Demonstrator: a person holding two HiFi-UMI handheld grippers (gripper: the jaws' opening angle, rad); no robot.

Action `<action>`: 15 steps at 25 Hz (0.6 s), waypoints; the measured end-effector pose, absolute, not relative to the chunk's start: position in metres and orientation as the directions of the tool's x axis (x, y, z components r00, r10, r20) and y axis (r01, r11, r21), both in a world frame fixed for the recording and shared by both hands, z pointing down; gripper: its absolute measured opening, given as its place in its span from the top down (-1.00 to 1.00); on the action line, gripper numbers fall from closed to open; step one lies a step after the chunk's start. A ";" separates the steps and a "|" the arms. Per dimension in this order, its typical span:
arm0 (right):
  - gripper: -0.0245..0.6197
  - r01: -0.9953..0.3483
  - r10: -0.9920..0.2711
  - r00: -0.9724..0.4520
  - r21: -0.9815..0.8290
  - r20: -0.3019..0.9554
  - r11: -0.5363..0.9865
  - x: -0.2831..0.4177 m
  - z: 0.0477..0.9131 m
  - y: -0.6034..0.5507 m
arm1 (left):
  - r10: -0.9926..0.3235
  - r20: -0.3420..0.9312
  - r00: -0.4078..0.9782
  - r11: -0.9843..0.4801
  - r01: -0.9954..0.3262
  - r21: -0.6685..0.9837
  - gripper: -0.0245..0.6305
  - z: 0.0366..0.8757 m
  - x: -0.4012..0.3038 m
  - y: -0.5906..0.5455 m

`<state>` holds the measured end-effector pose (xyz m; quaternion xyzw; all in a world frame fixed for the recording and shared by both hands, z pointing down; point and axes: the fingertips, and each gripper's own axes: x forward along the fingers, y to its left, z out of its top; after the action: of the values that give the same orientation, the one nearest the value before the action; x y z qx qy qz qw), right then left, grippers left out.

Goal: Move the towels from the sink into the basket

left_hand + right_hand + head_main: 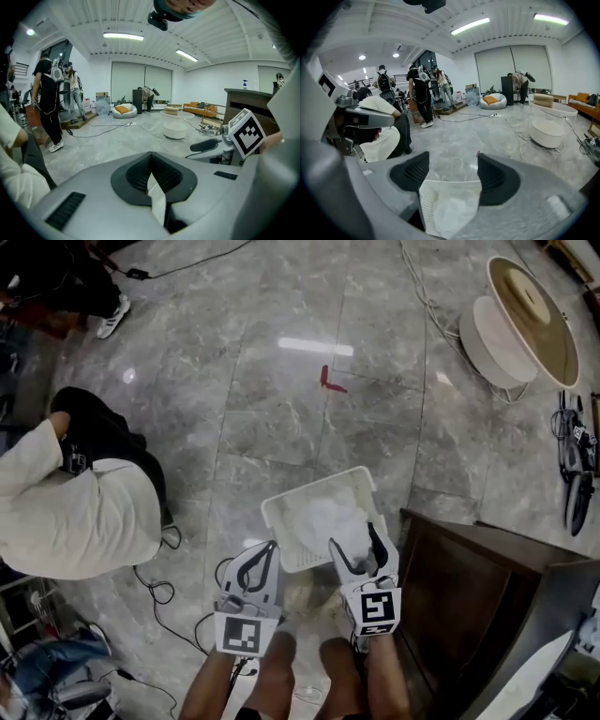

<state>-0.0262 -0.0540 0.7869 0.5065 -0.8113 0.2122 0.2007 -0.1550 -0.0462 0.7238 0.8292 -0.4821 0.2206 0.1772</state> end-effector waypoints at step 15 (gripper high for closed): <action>0.43 -0.931 -0.839 -0.353 -0.063 0.414 0.360 0.005 0.556 -0.064 | -0.790 0.394 0.470 -0.502 -0.864 0.024 0.90 0.511 -0.131 -0.063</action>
<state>0.0053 -0.0640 0.5561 0.5465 -0.8095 0.1454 0.1577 -0.1311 -0.0630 0.5105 0.8501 -0.4866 0.1686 0.1105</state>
